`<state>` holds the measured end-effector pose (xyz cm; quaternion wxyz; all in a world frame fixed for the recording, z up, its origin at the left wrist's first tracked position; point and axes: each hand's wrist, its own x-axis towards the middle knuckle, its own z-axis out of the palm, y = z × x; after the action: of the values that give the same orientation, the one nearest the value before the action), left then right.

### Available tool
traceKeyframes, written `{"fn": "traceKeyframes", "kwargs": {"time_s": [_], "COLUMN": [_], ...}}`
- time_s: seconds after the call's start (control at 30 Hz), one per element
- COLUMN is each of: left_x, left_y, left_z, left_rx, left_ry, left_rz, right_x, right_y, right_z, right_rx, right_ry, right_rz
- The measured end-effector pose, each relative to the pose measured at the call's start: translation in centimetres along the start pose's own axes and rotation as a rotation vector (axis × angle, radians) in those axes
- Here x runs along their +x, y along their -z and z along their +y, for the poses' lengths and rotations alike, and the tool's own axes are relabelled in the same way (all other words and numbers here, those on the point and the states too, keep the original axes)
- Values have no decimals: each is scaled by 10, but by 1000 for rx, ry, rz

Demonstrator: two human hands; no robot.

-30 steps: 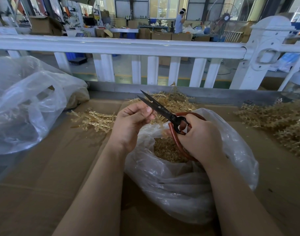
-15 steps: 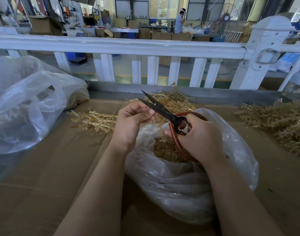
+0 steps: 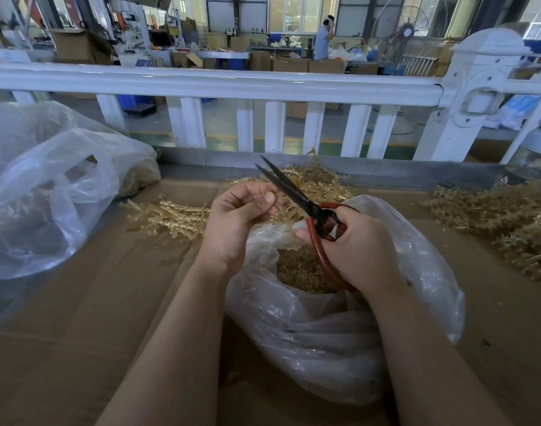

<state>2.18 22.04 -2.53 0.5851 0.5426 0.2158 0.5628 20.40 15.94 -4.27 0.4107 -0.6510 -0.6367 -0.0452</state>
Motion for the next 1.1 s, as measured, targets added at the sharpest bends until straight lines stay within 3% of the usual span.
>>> {"fn": "traceKeyframes", "kwargs": {"time_s": [0.17, 0.37, 0.67, 0.83, 1.1], "left_x": [2, 1, 0, -1, -4], "left_y": [1, 0, -2, -4, -3], "left_z": [-4, -5, -1, -2, 1], "left_rx": [-60, -78, -87, 66, 99], "left_ry": [11, 0, 153, 260, 441], "left_rz": [8, -37, -48, -37, -209], "right_x": [2, 2, 7, 7, 7], "right_y": [3, 5, 6, 7, 11], "right_z": [-4, -12, -12, -10, -12], "right_rx": [330, 599, 632, 594, 682], "right_ry": [-182, -238, -362, -357, -369], "right_rz": [-33, -146, -94, -61, 37]}}
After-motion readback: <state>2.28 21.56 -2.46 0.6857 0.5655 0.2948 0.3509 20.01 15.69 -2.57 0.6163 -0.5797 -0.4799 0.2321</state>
